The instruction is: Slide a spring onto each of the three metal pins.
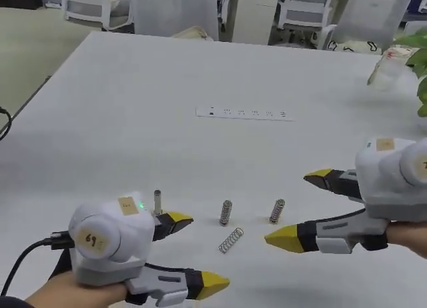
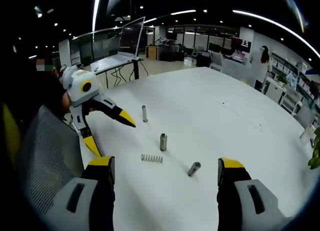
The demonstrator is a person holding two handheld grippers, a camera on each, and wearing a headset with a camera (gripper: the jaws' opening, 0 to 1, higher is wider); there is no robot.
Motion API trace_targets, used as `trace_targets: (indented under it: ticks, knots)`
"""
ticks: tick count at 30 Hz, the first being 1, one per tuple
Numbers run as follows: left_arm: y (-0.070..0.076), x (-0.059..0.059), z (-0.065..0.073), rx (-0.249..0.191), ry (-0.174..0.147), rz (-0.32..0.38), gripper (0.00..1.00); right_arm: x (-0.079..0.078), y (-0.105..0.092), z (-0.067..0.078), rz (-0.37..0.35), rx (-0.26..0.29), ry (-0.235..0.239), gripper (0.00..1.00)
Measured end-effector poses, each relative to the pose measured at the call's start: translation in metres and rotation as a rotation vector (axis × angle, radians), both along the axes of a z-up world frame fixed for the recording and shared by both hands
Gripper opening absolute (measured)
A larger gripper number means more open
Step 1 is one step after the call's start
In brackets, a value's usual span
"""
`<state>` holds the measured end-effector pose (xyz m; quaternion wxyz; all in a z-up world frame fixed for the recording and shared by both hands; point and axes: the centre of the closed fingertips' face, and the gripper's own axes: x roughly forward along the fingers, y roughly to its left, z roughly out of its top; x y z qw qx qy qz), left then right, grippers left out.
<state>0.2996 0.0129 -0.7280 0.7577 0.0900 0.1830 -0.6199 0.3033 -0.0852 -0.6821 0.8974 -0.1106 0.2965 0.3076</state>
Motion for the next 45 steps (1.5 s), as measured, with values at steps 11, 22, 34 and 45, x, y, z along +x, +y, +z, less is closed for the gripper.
trace_targets:
  ticks: [11,22,34,45]
  knots:
    - [-0.017,0.0,-0.013,0.034,0.019,-0.021,0.61,-0.019,-0.02,-0.009,-0.069,0.047,-0.016,0.84]
    - [-0.031,0.009,-0.028,0.066,0.053,-0.004,0.55,-0.034,-0.033,-0.011,-0.127,0.087,-0.03,0.84]
    - [-0.045,0.022,-0.048,0.114,0.074,0.031,0.42,-0.043,-0.043,-0.02,-0.179,0.126,-0.023,0.83]
    - [-0.046,0.031,-0.058,0.141,0.068,0.071,0.25,-0.042,-0.044,-0.02,-0.185,0.135,-0.023,0.82]
